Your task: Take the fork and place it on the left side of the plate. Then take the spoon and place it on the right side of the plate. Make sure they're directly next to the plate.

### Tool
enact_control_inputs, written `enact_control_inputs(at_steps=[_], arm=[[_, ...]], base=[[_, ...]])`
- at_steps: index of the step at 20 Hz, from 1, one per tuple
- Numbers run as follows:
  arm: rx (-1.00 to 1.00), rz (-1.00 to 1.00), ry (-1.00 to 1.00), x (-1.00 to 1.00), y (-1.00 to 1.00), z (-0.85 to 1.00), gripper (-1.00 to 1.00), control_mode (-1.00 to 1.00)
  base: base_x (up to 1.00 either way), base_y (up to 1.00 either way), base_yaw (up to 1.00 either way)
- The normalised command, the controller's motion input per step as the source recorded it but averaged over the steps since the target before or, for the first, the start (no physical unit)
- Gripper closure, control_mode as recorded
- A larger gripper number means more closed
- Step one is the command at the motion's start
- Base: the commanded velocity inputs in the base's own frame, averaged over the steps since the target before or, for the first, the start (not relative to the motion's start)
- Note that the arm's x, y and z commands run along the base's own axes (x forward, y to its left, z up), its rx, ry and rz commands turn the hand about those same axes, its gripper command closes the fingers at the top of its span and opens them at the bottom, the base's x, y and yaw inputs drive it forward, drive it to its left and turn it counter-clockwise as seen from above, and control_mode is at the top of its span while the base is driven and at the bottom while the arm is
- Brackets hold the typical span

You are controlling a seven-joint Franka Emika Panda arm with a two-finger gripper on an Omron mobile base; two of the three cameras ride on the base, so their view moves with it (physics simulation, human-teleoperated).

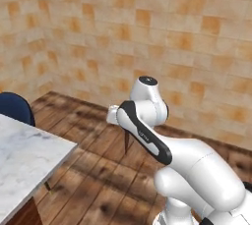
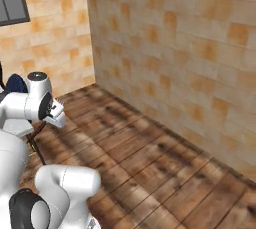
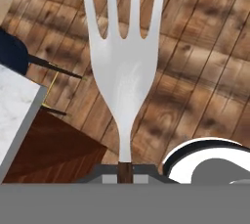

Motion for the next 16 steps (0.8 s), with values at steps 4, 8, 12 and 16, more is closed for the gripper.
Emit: enact_control_inputs(at_steps=[4,8,12,16], arm=[[0.0,0.0,0.0,0.0,0.0,0.0,1.0,1.0],[0.0,0.0,0.0,0.0,0.0,0.0,1.0,1.0],[0.0,0.0,0.0,0.0,0.0,0.0,1.0,1.0],[0.0,0.0,0.0,0.0,0.0,0.0,1.0,1.0]], base=[[0.86,-0.17,0.09],[0.87,-0.12,0.13],[0.88,-0.07,0.18],[0.89,-0.04,0.21]])
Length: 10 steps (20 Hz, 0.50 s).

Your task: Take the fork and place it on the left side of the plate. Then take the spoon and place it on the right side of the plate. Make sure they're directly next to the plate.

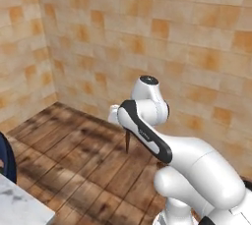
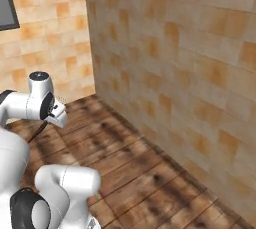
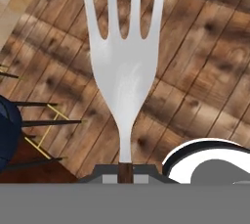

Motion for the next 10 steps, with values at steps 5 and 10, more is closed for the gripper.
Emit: enact_control_inputs(at_steps=[5,10], arm=[[0.0,0.0,0.0,0.0,0.0,0.0,1.0,1.0],[0.0,0.0,0.0,0.0,0.0,0.0,1.0,1.0]], base=[[0.89,-0.03,0.25],[0.88,-0.03,0.27]])
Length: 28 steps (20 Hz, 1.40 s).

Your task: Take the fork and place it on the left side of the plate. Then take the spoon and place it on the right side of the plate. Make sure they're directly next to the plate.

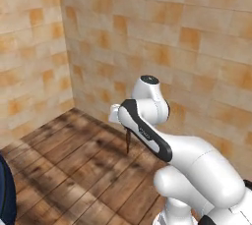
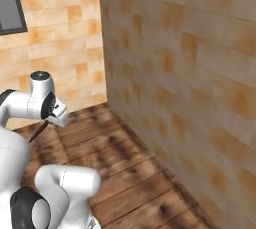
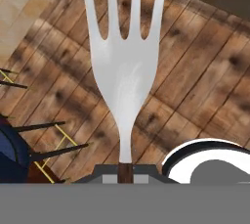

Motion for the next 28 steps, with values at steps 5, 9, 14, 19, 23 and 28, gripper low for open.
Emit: enact_control_inputs(at_steps=[5,9,14,19,23,28], arm=[[0.0,0.0,0.0,0.0,0.0,0.0,1.0,1.0],[0.0,0.0,0.0,0.0,0.0,0.0,1.0,1.0],[0.0,0.0,0.0,0.0,0.0,0.0,1.0,1.0],[0.0,0.0,0.0,0.0,0.0,0.0,1.0,1.0],[0.0,0.0,0.0,0.0,0.0,0.0,1.0,1.0],[0.0,0.0,0.0,0.0,0.0,0.0,1.0,1.0]], base=[[0.83,-0.02,0.33],[0.79,-0.02,0.38],[0.78,-0.02,0.39],[0.78,-0.02,0.39],[0.73,-0.03,0.42],[0.71,-0.04,0.44]])
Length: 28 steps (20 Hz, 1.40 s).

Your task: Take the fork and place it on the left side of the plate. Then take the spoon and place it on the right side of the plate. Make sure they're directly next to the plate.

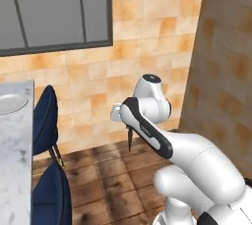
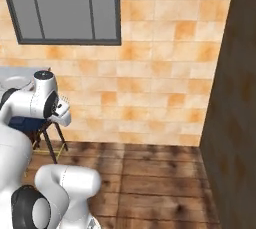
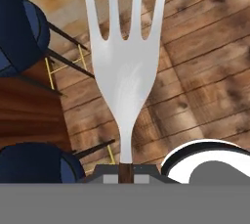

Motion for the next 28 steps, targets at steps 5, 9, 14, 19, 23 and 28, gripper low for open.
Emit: enact_control_inputs(at_steps=[5,9,14,19,23,28], arm=[[0.0,0.0,0.0,0.0,0.0,0.0,1.0,1.0],[0.0,0.0,0.0,0.0,0.0,0.0,1.0,1.0],[0.0,0.0,0.0,0.0,0.0,0.0,1.0,1.0],[0.0,0.0,0.0,0.0,0.0,0.0,1.0,1.0],[0.0,0.0,0.0,0.0,0.0,0.0,1.0,1.0],[0.0,0.0,0.0,0.0,0.0,0.0,1.0,1.0]], base=[[0.73,-0.06,0.41],[0.74,-0.12,0.36],[0.71,-0.12,0.41],[0.62,-0.14,0.53],[0.62,-0.15,0.53],[0.59,-0.15,0.53]])
